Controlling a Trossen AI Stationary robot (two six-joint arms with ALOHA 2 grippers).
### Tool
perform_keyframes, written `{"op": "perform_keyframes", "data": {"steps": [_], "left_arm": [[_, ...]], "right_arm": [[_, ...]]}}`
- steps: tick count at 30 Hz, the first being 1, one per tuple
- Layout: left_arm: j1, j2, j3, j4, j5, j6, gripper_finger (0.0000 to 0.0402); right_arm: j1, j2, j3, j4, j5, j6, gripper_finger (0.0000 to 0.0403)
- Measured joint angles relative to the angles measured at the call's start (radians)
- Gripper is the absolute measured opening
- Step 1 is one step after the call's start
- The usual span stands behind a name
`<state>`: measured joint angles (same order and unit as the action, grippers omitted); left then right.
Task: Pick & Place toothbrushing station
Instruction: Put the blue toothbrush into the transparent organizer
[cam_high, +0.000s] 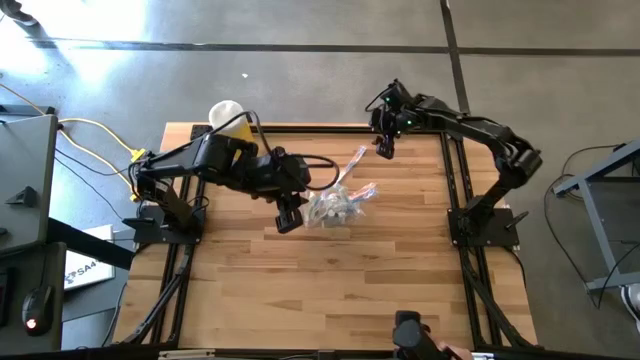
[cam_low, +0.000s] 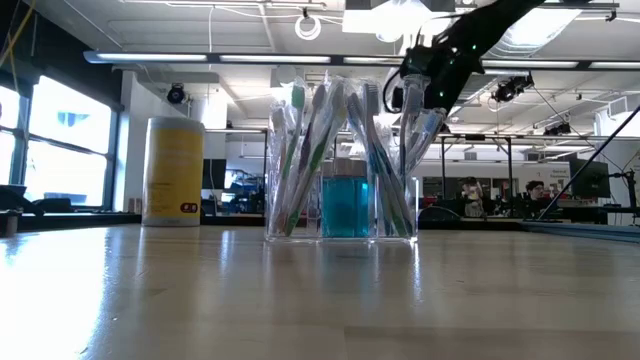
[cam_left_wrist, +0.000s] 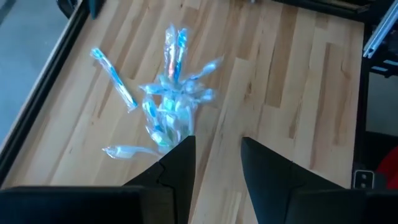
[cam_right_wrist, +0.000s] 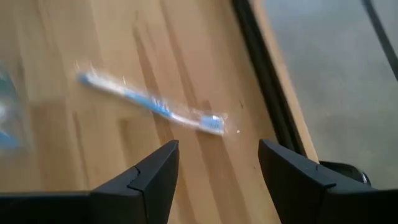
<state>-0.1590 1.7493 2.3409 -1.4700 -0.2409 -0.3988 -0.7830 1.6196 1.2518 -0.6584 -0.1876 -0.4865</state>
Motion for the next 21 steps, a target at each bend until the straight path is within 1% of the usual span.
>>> {"op": "perform_keyframes", "data": {"steps": [3, 5, 8, 11, 21], "left_arm": [[-0.028, 0.0, 0.0, 0.001, -0.028, -0.003, 0.0124], [-0.045, 0.0, 0.0, 0.0, -0.041, -0.008, 0.0124], [-0.061, 0.0, 0.0, 0.001, -0.062, -0.021, 0.0124], [-0.067, 0.0, 0.0, 0.001, -0.071, -0.024, 0.0124], [-0.066, 0.0, 0.0, -0.008, -0.084, -0.021, 0.0124]], "right_arm": [[-0.003, 0.051, 0.0, -0.018, -0.005, -0.138, 0.0213], [0.004, 0.084, 0.0, -0.007, 0.014, -0.196, 0.0213], [0.017, 0.127, 0.0, 0.027, 0.084, -0.237, 0.0213], [0.04, 0.158, 0.0, 0.057, 0.126, -0.284, 0.0213], [0.112, 0.226, 0.0, 0.168, 0.164, -0.429, 0.0213]]}}
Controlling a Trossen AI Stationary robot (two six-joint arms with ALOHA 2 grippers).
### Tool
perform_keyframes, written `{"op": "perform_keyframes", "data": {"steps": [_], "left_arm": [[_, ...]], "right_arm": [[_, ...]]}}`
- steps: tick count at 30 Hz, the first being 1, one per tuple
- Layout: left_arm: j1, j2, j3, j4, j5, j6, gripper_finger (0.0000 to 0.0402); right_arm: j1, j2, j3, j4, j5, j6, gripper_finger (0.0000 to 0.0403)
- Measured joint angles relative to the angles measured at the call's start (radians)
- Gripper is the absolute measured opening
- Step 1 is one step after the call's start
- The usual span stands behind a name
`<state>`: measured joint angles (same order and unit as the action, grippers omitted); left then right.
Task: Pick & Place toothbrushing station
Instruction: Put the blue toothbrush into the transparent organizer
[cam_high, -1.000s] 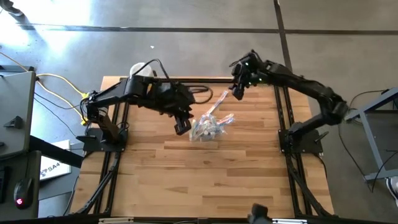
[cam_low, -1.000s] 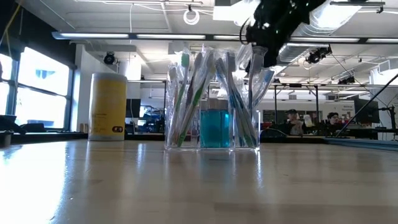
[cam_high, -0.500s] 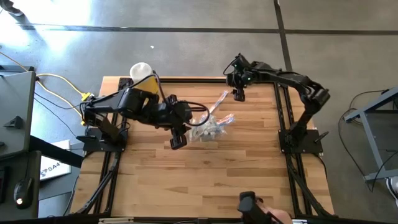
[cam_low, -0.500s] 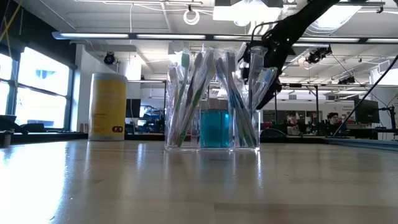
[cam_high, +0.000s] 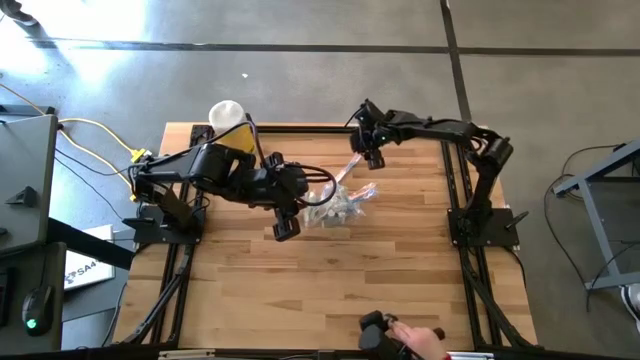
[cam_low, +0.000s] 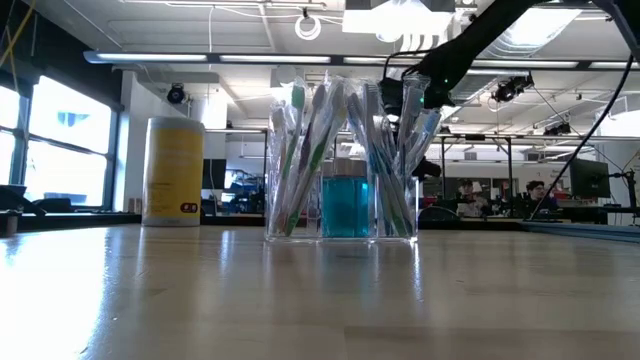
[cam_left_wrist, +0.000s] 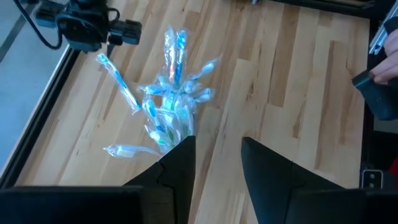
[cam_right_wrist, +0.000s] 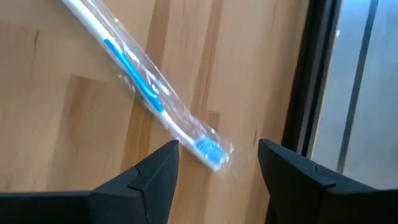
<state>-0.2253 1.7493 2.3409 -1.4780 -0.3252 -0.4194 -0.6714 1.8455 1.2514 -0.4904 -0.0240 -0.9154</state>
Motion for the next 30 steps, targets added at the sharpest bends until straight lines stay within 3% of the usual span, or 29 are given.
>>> {"op": "perform_keyframes", "data": {"steps": [18, 26, 30], "left_arm": [[0.0, 0.0, 0.0, -0.047, -0.003, 0.024, 0.0124], [0.0, 0.0, 0.0, -0.051, -0.011, 0.037, 0.0124], [0.0, 0.0, 0.0, -0.051, -0.011, 0.045, 0.0124]], "right_arm": [[0.041, 0.206, 0.019, -0.019, 0.15, -0.175, 0.0213], [0.054, 0.207, 0.019, -0.091, 0.164, 0.154, 0.0213], [0.052, 0.207, 0.02, -0.092, 0.121, 0.224, 0.0213]]}}
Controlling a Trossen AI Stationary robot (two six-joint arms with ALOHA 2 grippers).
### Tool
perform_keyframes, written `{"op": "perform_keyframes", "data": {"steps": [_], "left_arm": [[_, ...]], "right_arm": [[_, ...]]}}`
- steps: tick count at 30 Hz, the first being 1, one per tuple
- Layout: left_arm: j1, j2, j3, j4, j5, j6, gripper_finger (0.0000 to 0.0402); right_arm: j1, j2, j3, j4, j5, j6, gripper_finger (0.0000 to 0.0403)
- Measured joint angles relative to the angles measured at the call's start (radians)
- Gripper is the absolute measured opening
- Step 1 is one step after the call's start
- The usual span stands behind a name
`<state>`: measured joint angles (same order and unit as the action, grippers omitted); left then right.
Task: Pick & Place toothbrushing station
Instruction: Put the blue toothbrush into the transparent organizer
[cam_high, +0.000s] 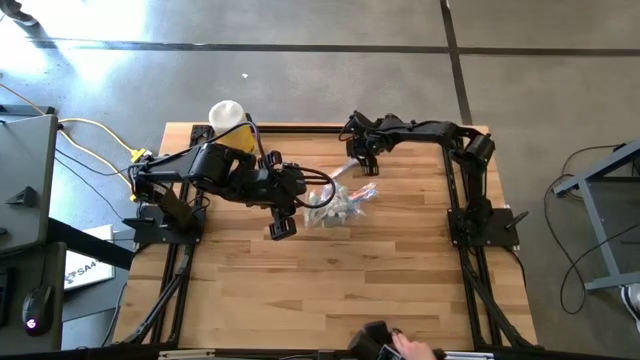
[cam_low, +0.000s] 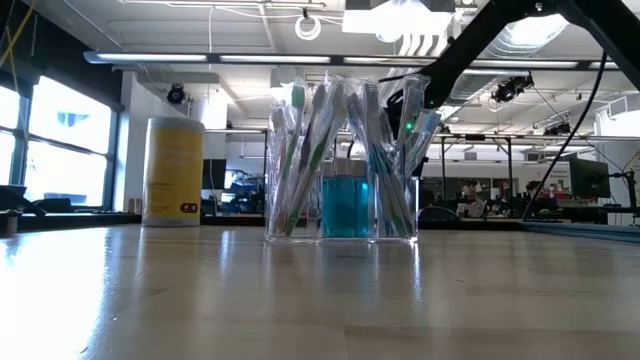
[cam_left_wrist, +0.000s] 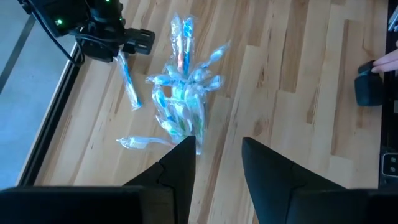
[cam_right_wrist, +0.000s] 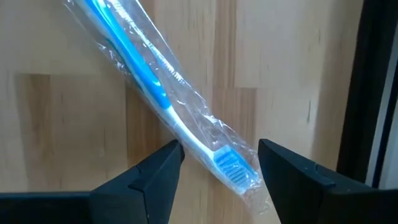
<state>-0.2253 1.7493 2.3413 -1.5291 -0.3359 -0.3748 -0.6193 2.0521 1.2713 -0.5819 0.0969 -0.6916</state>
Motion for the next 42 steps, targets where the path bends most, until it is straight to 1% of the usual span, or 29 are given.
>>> {"op": "perform_keyframes", "data": {"steps": [3, 14, 19, 22, 25, 28, 30, 31, 32, 35, 39, 42], "left_arm": [[0.0, 0.0, 0.0, 0.0, 0.0, 0.0, 0.0124], [0.0, 0.0, 0.0, 0.018, 0.0, -0.034, 0.0124], [0.002, 0.0, 0.0, 0.025, 0.0, -0.033, 0.0124], [0.002, 0.0, 0.001, 0.036, 0.001, -0.02, 0.0124], [0.002, 0.0, 0.001, 0.045, 0.001, -0.014, 0.0124], [0.002, 0.0, 0.001, 0.045, 0.001, -0.014, 0.0124], [0.002, 0.0, 0.001, 0.044, 0.004, -0.015, 0.0124], [0.002, 0.0, 0.001, 0.044, 0.006, -0.015, 0.0124], [0.002, 0.0, 0.001, 0.044, 0.009, -0.015, 0.0124], [0.002, 0.0, 0.001, 0.043, 0.011, -0.015, 0.0124], [0.002, 0.0, 0.001, 0.043, 0.01, -0.015, 0.0124], [0.002, 0.0, 0.001, 0.043, 0.006, -0.019, 0.0124]], "right_arm": [[0.001, 0.0, 0.0, 0.018, -0.012, 0.0, 0.0213], [0.005, 0.0, -0.003, 0.056, -0.003, -0.255, 0.0213], [0.003, 0.0, -0.003, 0.041, -0.001, -0.3, 0.0206], [0.002, 0.0, -0.003, 0.022, 0.001, -0.306, 0.0182], [0.005, 0.0, -0.003, 0.005, 0.001, -0.255, 0.0141], [0.012, 0.001, -0.003, -0.011, 0.041, -0.224, 0.0082], [0.021, 0.002, -0.003, -0.022, 0.089, -0.216, 0.0033], [0.026, 0.003, -0.003, -0.024, 0.119, -0.22, 0.0018], [0.032, 0.003, -0.003, -0.031, 0.143, -0.218, 0.0014], [0.042, -0.002, -0.003, -0.041, 0.156, -0.16, 0.0008], [0.072, -0.04, -0.009, -0.063, 0.246, -0.051, 0.0006], [0.09, -0.091, -0.02, -0.162, 0.289, -0.002, 0.0005]]}}
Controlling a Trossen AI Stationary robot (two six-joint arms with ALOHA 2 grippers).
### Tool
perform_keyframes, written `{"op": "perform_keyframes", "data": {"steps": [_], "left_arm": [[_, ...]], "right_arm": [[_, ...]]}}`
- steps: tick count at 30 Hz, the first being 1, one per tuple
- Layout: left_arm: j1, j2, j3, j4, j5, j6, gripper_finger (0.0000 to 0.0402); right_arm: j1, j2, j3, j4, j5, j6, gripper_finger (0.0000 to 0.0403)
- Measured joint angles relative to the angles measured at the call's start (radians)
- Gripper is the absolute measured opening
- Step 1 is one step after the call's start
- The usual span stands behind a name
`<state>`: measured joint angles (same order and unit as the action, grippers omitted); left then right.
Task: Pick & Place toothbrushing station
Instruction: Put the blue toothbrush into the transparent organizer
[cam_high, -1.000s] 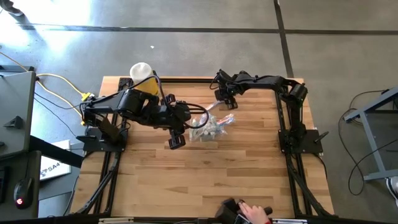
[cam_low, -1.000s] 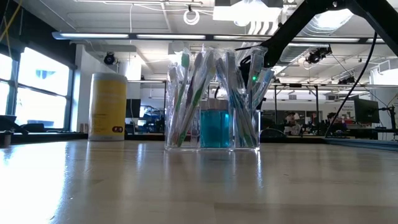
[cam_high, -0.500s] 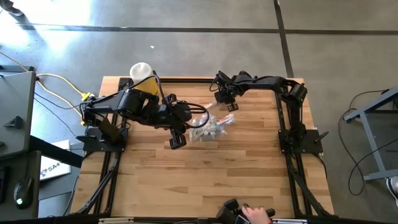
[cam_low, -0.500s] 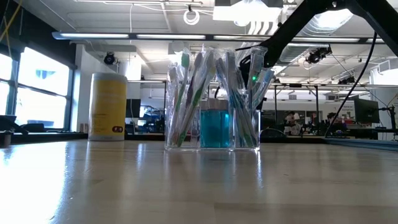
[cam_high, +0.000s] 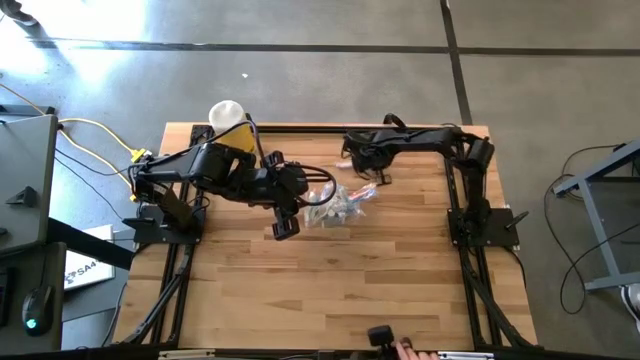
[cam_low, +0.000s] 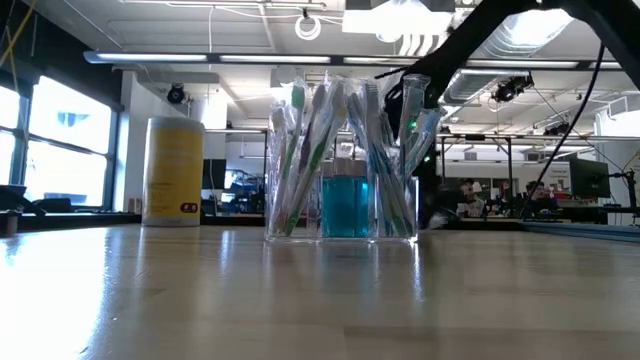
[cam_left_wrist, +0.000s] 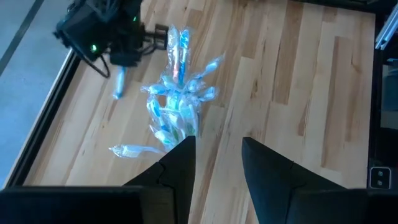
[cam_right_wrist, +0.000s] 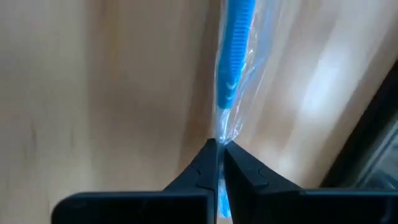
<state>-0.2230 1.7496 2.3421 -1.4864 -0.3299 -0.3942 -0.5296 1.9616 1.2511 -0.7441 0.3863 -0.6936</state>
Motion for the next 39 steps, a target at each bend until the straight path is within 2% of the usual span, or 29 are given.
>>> {"op": "perform_keyframes", "data": {"steps": [5, 9, 16, 21, 25, 29, 32, 35, 37, 39], "left_arm": [[0.0, 0.0, 0.0, -0.005, -0.001, -0.041, 0.0124], [0.0, 0.0, 0.0, -0.011, 0.001, -0.048, 0.0124], [0.0, 0.022, 0.0, -0.018, -0.003, -0.02, 0.0124], [-0.014, 0.056, 0.0, -0.01, -0.086, 0.074, 0.0124], [-0.044, 0.093, -0.001, 0.051, -0.17, 0.216, 0.0124], [-0.092, 0.132, 0.0, 0.123, -0.243, 0.428, 0.0124], [-0.129, 0.17, 0.002, 0.176, -0.289, 0.57, 0.0124], [-0.171, 0.198, -0.003, 0.189, -0.337, 0.666, 0.0124], [-0.192, 0.219, 0.001, 0.238, -0.405, 0.73, 0.0124], [-0.222, 0.231, -0.004, 0.221, -0.496, 0.788, 0.0124]], "right_arm": [[0.033, -0.105, 0.008, -0.099, 0.172, 0.07, 0.0004], [0.052, -0.196, 0.007, -0.161, 0.217, 0.138, 0.0004], [0.11, -0.429, 0.008, -0.286, 0.229, 0.271, 0.0003], [0.188, -0.618, 0.009, -0.389, 0.207, 0.414, 0.0003], [0.267, -0.74, 0.009, -0.432, 0.11, 0.556, 0.0003], [0.352, -0.82, 0.011, -0.432, -0.01, 0.694, 0.0003], [0.416, -0.842, 0.012, -0.421, -0.107, 0.808, 0.0003], [0.482, -0.837, 0.012, -0.373, -0.249, 0.951, 0.0003], [0.531, -0.827, 0.012, -0.333, -0.339, 0.993, 0.0003], [0.582, -0.811, 0.012, -0.271, -0.384, 1.019, 0.0003]]}}
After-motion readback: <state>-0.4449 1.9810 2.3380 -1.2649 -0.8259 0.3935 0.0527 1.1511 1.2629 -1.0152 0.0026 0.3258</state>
